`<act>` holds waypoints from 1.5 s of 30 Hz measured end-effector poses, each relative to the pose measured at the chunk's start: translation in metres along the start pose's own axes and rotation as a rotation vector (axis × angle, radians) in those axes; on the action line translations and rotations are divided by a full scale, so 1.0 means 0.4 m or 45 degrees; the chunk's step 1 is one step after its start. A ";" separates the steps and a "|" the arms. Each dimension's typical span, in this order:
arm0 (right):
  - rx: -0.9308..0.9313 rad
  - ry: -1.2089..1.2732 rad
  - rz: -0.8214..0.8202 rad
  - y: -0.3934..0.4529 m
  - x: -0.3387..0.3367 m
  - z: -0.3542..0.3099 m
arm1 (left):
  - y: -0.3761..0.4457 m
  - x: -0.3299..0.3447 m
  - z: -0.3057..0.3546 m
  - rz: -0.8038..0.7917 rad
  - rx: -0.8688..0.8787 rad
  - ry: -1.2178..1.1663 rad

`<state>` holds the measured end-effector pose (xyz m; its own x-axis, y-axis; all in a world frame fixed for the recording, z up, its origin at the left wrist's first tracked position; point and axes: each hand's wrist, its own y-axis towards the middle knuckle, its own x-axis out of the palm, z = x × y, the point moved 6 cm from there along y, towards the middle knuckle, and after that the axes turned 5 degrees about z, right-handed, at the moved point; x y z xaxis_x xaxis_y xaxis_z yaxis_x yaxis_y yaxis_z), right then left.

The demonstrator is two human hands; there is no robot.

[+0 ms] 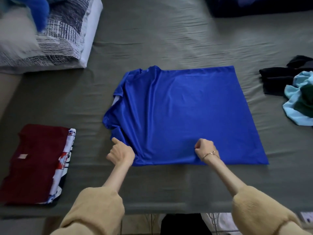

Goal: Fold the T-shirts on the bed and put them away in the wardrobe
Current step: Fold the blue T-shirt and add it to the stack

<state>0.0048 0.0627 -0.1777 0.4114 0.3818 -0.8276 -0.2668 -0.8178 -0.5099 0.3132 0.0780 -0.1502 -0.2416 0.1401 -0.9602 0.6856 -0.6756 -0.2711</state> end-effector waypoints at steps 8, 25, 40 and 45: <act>-0.449 0.327 -0.491 -0.076 0.206 -0.312 | 0.165 0.069 -0.037 -0.324 -0.236 -0.988; -1.308 -0.419 -0.061 -0.284 0.328 -0.520 | 0.085 0.097 -0.326 -0.515 -0.456 -1.042; 0.734 1.326 -0.268 -0.298 0.360 -0.324 | 0.023 0.080 -0.385 -0.475 -0.374 -0.853; 0.622 1.334 -0.390 -0.302 0.357 -0.349 | 0.021 0.071 -0.393 -0.465 -0.404 -0.859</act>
<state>0.2173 0.1561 -0.2014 0.9655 -0.1903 -0.1779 -0.2435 -0.4172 -0.8756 0.4200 0.1898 -0.1902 -0.7773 -0.2212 -0.5889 0.6208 -0.4211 -0.6613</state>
